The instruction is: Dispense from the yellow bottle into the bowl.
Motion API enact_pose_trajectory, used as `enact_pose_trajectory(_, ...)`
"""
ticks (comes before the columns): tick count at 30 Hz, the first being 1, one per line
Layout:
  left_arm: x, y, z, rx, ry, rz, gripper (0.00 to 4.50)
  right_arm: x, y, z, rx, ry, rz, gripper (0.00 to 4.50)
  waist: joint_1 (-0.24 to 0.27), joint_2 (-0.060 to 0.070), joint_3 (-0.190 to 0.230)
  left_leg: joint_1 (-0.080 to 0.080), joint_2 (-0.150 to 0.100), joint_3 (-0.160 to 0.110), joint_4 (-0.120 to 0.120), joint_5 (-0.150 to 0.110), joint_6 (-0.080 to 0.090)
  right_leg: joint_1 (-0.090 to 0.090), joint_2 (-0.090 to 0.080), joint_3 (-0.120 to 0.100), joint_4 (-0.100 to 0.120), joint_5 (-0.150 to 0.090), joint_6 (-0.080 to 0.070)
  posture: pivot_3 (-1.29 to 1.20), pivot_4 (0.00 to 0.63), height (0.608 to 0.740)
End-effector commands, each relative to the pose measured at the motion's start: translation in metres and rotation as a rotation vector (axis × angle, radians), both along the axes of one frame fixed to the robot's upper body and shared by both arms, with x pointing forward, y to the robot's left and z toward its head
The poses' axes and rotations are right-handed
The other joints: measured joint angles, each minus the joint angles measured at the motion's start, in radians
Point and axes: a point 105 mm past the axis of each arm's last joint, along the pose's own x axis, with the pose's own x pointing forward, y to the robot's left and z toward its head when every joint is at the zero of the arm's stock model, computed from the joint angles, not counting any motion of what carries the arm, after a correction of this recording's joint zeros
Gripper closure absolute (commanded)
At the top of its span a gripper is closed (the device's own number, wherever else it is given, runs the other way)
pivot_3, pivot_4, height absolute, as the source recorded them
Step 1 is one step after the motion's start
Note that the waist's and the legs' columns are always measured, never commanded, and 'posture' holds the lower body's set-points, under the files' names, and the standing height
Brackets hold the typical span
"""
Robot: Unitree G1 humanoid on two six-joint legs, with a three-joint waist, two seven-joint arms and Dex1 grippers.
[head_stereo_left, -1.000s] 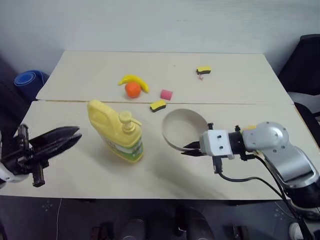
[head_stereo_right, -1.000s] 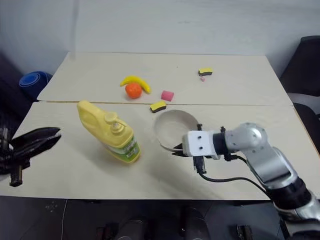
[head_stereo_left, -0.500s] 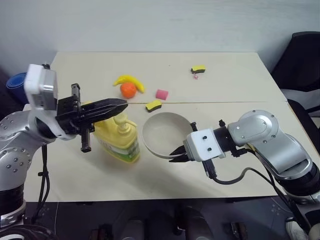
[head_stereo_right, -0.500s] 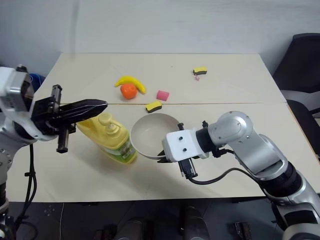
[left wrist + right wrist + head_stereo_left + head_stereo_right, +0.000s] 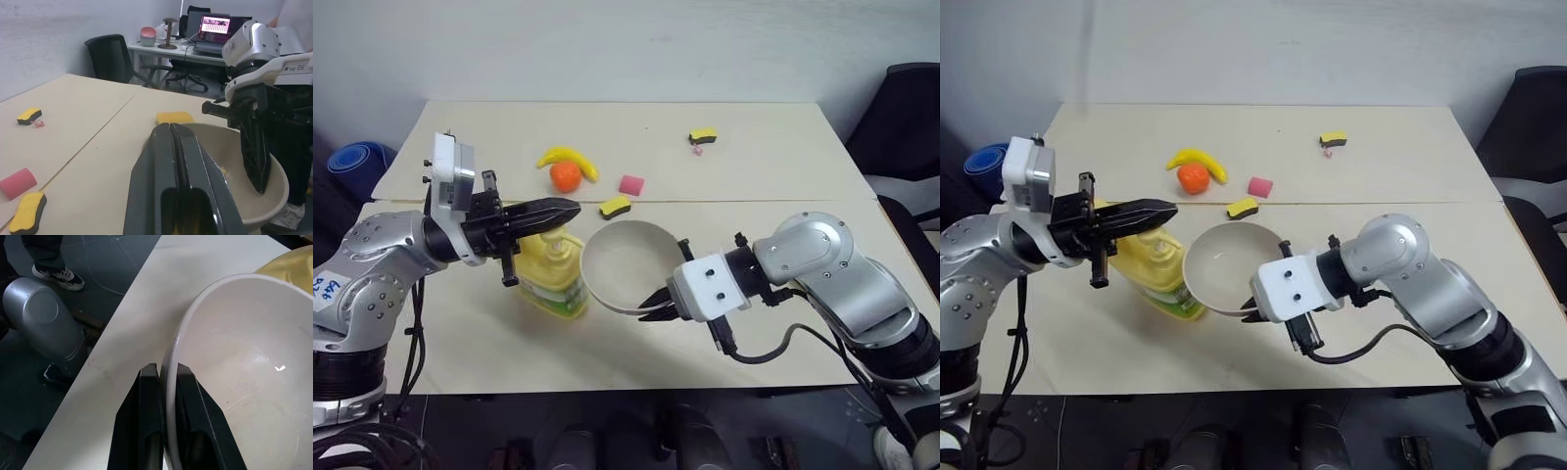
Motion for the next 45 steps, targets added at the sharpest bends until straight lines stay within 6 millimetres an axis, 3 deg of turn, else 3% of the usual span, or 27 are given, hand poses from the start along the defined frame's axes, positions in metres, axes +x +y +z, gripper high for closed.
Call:
enact_pose_trajectory(1,-0.001,-0.002,-0.009,0.079,0.000,0.004,4.47,-0.005,0.005,0.011,0.029,-0.023,0.037,4.50,0.000,0.000,0.000,0.000,0.000,0.000,0.000,0.000,0.000,0.000,-0.001,0.000,0.000,0.000,0.000,0.00,0.150,0.740)
enact_pose_trajectory(11,0.003,0.001,-0.047,0.208,0.090,0.061,4.47,-0.005,0.008,0.016,0.035,-0.016,0.038,4.50,-0.001,0.002,-0.001,0.003,0.000,0.000,0.000,0.000,0.000,0.002,-0.003,0.000,0.002,0.000,0.000,0.00,0.150,0.740)
enact_pose_trajectory(18,0.006,0.005,-0.056,0.206,0.116,0.085,4.47,-0.005,0.009,0.016,0.013,-0.009,0.065,4.50,-0.001,0.004,-0.005,0.005,0.000,0.000,0.000,0.000,0.000,0.002,-0.004,0.001,0.004,-0.001,-0.001,0.00,0.150,0.740)
enact_pose_trajectory(27,0.008,0.011,-0.083,0.246,0.177,0.135,4.47,0.000,0.012,0.016,0.046,0.001,0.048,4.50,-0.002,0.009,-0.011,0.007,0.000,0.000,0.000,0.000,-0.001,0.003,-0.004,0.001,0.005,-0.001,-0.002,0.00,0.150,0.740)
enact_pose_trajectory(29,0.008,0.007,-0.078,0.194,0.164,0.124,4.47,0.001,0.012,0.015,0.048,0.005,0.046,4.50,-0.002,0.012,-0.014,0.007,0.000,0.000,0.000,0.000,-0.001,0.003,-0.004,0.001,0.005,-0.001,-0.002,0.00,0.150,0.740)
enact_pose_trajectory(32,0.008,0.001,-0.055,0.066,0.118,0.107,4.47,0.002,0.011,0.014,0.048,0.012,0.034,4.50,-0.001,0.013,-0.014,0.007,-0.001,0.000,0.000,0.000,-0.001,0.003,-0.004,0.001,0.005,-0.001,-0.002,0.00,0.150,0.740)
enact_pose_trajectory(36,0.002,0.010,-0.026,-0.011,0.013,0.078,4.47,0.012,0.000,0.008,0.052,0.011,-0.044,4.50,0.001,0.011,-0.014,0.006,-0.001,0.000,0.000,0.000,0.000,0.003,-0.005,0.000,0.005,-0.001,-0.002,0.00,0.150,0.740)
enact_pose_trajectory(40,-0.005,0.045,0.004,-0.039,-0.113,0.132,4.47,0.043,-0.041,-0.018,0.034,0.007,-0.225,4.50,0.000,0.004,-0.010,0.002,-0.001,-0.001,0.000,0.000,0.000,0.001,-0.005,-0.001,0.003,-0.001,-0.002,0.00,0.150,0.740)
enact_pose_trajectory(45,-0.013,0.090,0.002,0.035,-0.139,0.281,4.47,0.078,-0.072,-0.064,0.059,0.023,-0.354,4.50,-0.010,0.001,-0.007,0.000,-0.001,0.002,0.000,0.000,0.000,-0.002,-0.003,-0.001,0.003,-0.001,-0.002,0.00,0.150,0.740)
